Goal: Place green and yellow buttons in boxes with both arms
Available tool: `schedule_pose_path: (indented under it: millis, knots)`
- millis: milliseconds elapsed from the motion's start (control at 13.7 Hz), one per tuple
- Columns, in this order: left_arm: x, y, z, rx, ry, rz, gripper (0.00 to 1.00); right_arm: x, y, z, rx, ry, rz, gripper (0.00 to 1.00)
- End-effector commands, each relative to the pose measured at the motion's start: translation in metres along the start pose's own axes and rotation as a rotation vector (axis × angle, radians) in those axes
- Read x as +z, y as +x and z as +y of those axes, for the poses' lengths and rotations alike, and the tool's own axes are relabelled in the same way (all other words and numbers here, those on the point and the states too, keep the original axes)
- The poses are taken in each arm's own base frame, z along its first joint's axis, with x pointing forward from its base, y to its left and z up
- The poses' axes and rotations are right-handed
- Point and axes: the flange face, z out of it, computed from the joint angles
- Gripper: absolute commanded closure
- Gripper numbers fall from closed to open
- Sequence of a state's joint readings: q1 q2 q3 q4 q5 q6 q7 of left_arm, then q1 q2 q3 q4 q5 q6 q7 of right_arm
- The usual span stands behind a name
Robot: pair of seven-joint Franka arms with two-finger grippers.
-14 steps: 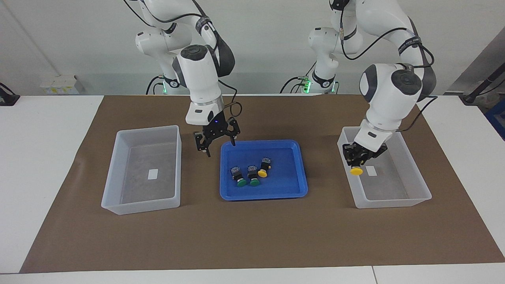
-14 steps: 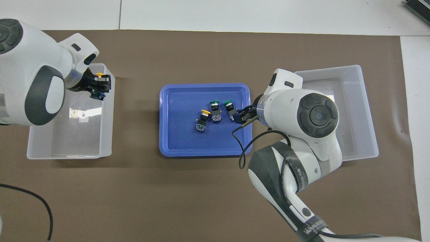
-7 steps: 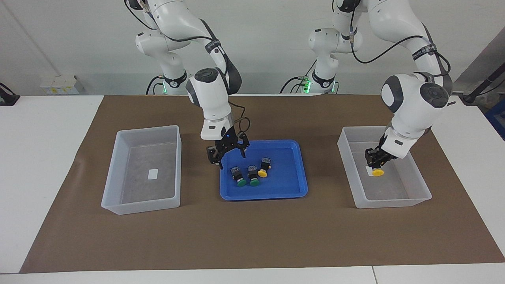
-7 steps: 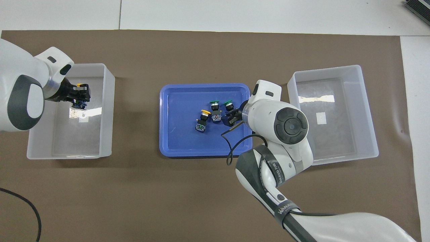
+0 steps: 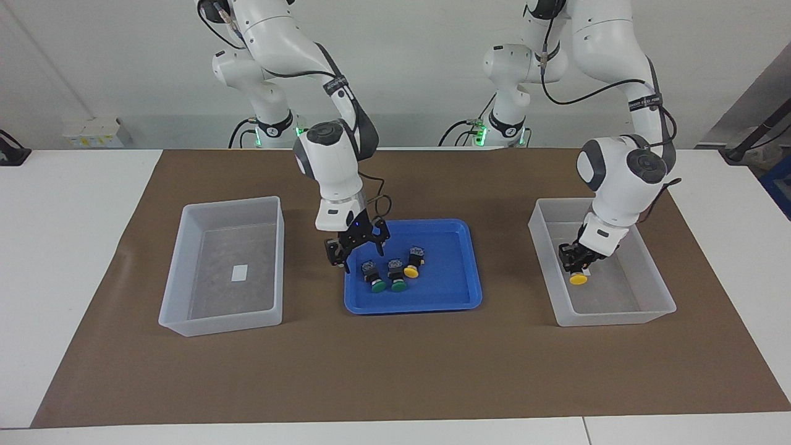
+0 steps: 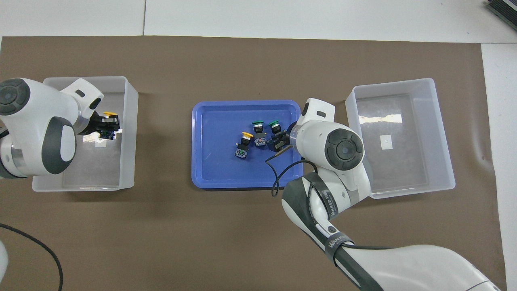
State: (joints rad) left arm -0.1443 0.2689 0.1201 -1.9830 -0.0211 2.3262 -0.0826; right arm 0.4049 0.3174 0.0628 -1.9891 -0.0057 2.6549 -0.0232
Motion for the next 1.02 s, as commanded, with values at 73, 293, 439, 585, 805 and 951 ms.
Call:
schedule_pose_path:
  millis: [73,293,439,585,805,951]
  knots:
    - [0.011,-0.003,-0.013,-0.023,0.002,0.019,0.94,0.022,-0.005,-0.010,0.002,0.003,0.049,0.35]
    - [0.010,-0.002,-0.016,-0.016,0.004,0.014,0.18,0.030,-0.014,-0.010,0.004,0.004,0.049,0.36]
    - [0.009,0.000,-0.016,-0.012,0.005,0.015,0.00,0.036,-0.020,-0.011,0.004,0.005,0.063,0.36]
    - [0.000,0.006,-0.015,-0.008,0.007,0.007,0.00,0.038,-0.024,-0.011,0.004,0.005,0.058,0.36]
    - [-0.031,0.031,-0.005,0.009,0.018,-0.044,0.00,0.041,-0.031,-0.012,0.003,0.005,0.044,0.45]
    - [-0.066,0.049,0.000,0.013,0.022,-0.067,0.00,0.041,-0.032,-0.013,0.059,0.006,0.043,0.70]
